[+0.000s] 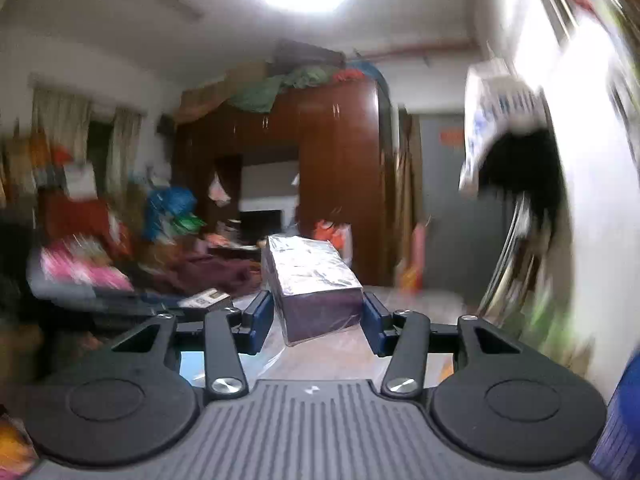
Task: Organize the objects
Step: 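Carry both boxes over the white basket and open both grippers, then grasp the purple 'ha' box with the left gripper while the right grasps the red mesh bag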
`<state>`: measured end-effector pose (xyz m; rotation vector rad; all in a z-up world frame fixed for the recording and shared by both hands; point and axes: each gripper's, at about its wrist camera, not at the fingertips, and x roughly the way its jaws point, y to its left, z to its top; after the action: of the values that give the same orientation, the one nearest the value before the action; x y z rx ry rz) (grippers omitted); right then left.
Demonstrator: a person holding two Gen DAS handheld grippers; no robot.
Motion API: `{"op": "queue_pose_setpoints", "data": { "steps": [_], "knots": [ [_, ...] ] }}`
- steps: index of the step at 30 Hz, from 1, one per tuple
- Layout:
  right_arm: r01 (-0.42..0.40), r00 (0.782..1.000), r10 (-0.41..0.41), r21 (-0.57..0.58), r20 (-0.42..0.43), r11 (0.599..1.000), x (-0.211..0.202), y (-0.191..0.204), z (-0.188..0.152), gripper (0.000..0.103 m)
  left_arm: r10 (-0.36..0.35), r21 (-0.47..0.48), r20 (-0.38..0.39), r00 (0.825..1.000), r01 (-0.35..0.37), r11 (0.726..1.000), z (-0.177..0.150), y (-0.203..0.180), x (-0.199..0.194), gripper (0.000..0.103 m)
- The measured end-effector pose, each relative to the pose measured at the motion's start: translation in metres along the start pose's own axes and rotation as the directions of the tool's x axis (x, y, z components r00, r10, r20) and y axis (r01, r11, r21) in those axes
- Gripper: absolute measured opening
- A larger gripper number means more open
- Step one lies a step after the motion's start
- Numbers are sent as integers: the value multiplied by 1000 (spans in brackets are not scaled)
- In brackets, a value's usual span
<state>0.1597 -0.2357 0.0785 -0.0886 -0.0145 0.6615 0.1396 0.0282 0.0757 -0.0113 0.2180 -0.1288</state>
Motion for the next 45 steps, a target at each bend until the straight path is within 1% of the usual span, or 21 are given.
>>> {"op": "queue_pose_setpoints", "data": {
  "steps": [2,6,8,9,10,12,14,16,19,22,27,31,32,34,36,40,41,42,43,44,45],
  "knots": [
    [13,998,-14,-14,-57,1000,45,-8,20,51,18,21,-49,999,-17,1000,26,-3,36,40],
    [50,980,-67,-90,-190,995,108,-11,24,51,35,-15,-133,990,-37,999,33,-1,81,41],
    [33,976,-43,-53,-215,998,120,-16,19,53,43,11,-177,983,-41,999,27,-4,99,58],
    [27,973,-32,-25,-230,999,124,-18,17,58,55,17,-182,982,-53,998,23,-5,102,67],
    [30,971,-32,-9,-238,1000,126,-20,16,77,70,22,-191,979,-67,998,20,-5,107,81],
    [84,966,-83,-7,-244,996,120,-20,12,103,87,9,-186,979,-87,996,17,-1,102,83],
    [123,965,-119,1,-232,992,102,-18,8,103,84,-16,-122,989,-87,996,12,3,74,83],
    [72,980,-55,82,-191,994,68,-19,-3,103,58,-2,-82,995,-59,998,-4,-1,37,83],
    [44,976,1,200,-219,979,21,-11,-35,103,8,7,-101,995,-7,1000,-47,-15,-14,83],
    [58,961,-1,198,-275,978,-9,7,-72,103,-27,11,-134,991,28,1000,-87,-33,-43,83],
    [78,940,-22,153,-341,985,-16,22,-98,102,17,96,-195,981,2,995,-119,-64,-37,83],
    [54,924,-2,125,-383,991,-1,21,-101,86,45,67,-262,964,-28,997,-131,-56,-28,51],
    [44,918,10,127,-396,991,-1,21,-106,82,45,50,-265,963,-32,998,-134,-50,-29,51],
    [35,908,26,139,-418,990,3,21,-109,68,66,47,-253,965,-56,997,-134,-42,-35,51],
    [24,902,37,136,-429,990,8,20,-110,67,68,61,-240,968,-55,997,-135,-38,-40,51],
    [27,904,33,132,-426,991,7,24,-114,59,62,82,-218,974,-45,996,-137,-36,-40,79],
    [31,907,24,125,-420,992,4,25,-114,56,62,84,-217,974,-44,995,-138,-37,-39,79],
    [34,908,21,125,-419,992,0,24,-115,56,64,84,-213,975,-47,995,-137,-37,-40,77],
    [35,912,22,132,-409,991,-5,24,-116,55,74,77,-198,977,-60,995,-138,-36,-41,59],
    [34,917,26,142,-398,989,-9,23,-116,55,83,76,-194,977,-70,995,-139,-37,-42,51],
    [36,922,25,150,-387,988,-14,23,-115,55,87,72,-187,978,-75,995,-139,-36,-41,51]
  ]
}}
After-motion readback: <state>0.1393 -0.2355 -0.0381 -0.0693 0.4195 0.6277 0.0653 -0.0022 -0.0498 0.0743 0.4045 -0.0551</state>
